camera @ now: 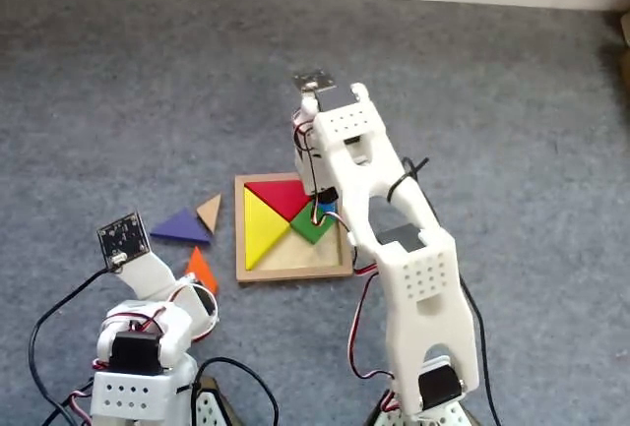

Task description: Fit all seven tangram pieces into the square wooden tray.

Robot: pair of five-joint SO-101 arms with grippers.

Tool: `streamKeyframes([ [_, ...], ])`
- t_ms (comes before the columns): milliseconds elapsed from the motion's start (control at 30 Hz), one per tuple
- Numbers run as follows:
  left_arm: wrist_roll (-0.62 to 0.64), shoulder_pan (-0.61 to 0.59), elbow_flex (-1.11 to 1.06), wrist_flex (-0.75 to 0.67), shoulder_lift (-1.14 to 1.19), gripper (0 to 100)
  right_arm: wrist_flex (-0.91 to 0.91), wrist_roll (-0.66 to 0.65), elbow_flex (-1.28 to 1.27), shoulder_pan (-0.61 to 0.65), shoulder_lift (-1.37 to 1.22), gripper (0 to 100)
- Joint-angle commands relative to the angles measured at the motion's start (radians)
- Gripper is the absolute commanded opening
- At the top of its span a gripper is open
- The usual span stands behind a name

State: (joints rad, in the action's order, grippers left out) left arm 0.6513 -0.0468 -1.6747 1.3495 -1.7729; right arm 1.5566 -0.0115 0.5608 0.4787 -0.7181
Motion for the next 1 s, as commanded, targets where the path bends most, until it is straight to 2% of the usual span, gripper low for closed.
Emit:
streamKeyframes([
  [0,-0.002,0.019,-0.022,0.035,-0.053,1,0.001,0.003,0.004,-0.021,0.036,0.5],
  [267,-0.002,0.019,-0.022,0.035,-0.053,1,0.056,0.003,-0.012,-0.028,0.22,0.5],
  [400,-0.002,0.019,-0.022,0.035,-0.053,1,0.044,0.002,-0.14,0.015,0.286,0.5],
  [633,-0.002,0.019,-0.022,0.035,-0.053,1,-0.15,0.002,-0.397,0.099,0.297,0.5],
  [767,-0.002,0.019,-0.022,0.035,-0.053,1,-0.222,-0.002,-0.452,0.077,0.295,0.5],
  [967,-0.002,0.019,-0.022,0.035,-0.053,1,-0.308,-0.091,-0.46,0.022,0.295,0.5],
])
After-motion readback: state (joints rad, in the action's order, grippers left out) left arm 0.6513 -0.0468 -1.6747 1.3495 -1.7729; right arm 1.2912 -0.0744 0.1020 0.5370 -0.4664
